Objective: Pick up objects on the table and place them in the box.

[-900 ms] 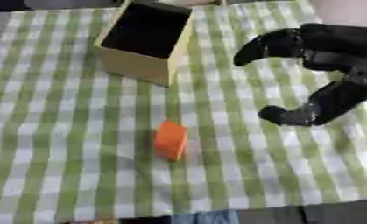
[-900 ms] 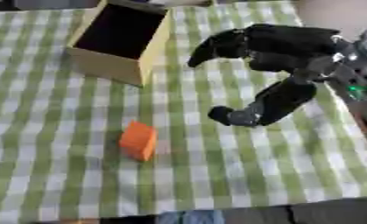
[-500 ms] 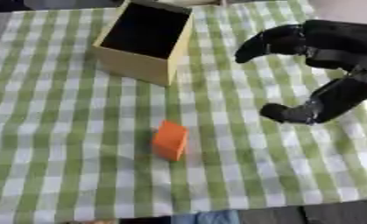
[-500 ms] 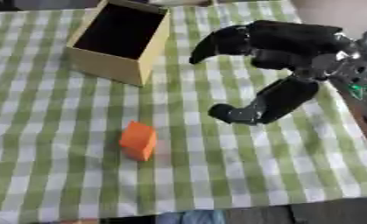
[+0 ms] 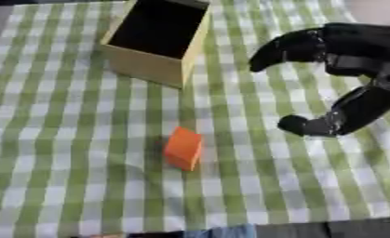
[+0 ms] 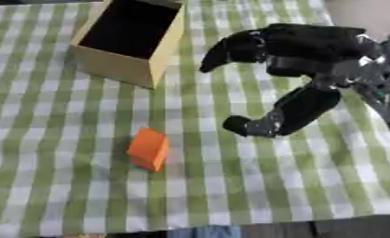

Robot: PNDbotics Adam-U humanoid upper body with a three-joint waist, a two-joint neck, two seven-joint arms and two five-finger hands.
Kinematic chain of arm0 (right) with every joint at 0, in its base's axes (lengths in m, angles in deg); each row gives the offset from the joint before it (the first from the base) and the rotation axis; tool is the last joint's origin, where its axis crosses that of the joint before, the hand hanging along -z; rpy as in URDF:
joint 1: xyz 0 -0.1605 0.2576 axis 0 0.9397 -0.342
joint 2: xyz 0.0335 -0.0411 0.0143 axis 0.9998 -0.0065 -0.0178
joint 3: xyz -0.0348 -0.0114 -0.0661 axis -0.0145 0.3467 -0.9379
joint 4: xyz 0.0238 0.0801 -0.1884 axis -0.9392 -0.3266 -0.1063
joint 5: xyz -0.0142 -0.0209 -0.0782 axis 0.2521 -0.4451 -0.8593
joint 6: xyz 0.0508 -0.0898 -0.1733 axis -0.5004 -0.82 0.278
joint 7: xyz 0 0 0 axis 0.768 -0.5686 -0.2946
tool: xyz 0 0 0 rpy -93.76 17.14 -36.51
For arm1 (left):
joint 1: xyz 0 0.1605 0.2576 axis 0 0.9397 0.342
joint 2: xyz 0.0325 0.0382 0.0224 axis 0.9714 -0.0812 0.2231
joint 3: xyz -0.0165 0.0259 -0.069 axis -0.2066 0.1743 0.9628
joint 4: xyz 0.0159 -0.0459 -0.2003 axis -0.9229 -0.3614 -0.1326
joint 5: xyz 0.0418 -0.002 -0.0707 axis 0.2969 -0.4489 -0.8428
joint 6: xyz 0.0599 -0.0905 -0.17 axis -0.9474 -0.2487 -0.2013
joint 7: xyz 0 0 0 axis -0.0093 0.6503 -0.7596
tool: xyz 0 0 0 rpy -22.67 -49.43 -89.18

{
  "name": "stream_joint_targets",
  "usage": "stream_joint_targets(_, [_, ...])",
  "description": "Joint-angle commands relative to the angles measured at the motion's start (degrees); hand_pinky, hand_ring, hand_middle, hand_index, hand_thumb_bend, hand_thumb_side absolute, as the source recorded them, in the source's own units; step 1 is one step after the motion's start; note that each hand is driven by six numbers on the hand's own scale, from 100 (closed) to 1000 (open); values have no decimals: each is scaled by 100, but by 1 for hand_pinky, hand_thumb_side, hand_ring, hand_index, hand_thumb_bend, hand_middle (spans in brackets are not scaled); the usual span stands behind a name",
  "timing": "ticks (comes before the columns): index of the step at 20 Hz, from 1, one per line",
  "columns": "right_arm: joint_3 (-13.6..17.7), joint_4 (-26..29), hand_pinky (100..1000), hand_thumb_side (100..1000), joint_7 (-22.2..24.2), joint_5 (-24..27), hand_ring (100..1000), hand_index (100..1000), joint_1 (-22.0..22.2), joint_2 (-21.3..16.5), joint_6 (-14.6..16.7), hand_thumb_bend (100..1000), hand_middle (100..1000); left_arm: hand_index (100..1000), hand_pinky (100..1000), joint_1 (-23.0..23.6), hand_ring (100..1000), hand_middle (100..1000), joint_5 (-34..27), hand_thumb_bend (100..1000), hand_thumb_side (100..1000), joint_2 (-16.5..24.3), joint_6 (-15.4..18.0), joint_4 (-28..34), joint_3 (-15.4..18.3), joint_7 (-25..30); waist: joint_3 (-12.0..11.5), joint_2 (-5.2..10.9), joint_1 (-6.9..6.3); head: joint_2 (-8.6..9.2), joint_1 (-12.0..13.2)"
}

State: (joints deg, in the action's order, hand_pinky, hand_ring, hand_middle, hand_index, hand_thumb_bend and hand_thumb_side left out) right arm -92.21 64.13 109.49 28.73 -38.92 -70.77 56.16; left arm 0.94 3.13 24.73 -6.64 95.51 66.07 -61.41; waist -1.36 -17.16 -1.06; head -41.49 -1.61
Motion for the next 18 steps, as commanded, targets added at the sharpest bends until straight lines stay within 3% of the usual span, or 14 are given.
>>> stream_joint_targets(1, [-41,84,875,643,108,-75,915,922,-177,-104,53,311,865,736,713,-103,622,637,20,544,731,84,23,108,35,-12,-34,53,9,214,111])
stream_joint_targets(4, [-113,84,875,642,173,-128,916,923,-257,-103,75,313,866,736,713,-137,622,637,22,542,731,87,28,108,34,-14,-87,-3,21,349,119])
stream_joint_targets(8, [-131,84,875,642,187,-149,916,923,-274,-99,79,313,866,735,713,-143,622,637,23,541,732,87,28,108,34,-15,-98,-14,23,376,120])
stream_joint_targets(11, [-186,84,875,641,222,-203,917,924,-322,-101,83,319,867,735,713,-179,621,636,23,539,732,89,33,108,27,-11,-190,-84,43,525,43])
stream_joint_targets(18, [-451,84,875,637,468,-338,918,924,-516,17,119,334,868,735,714,-221,621,636,7,535,732,82,28,108,6,10,-274,-114,49,514,-155])
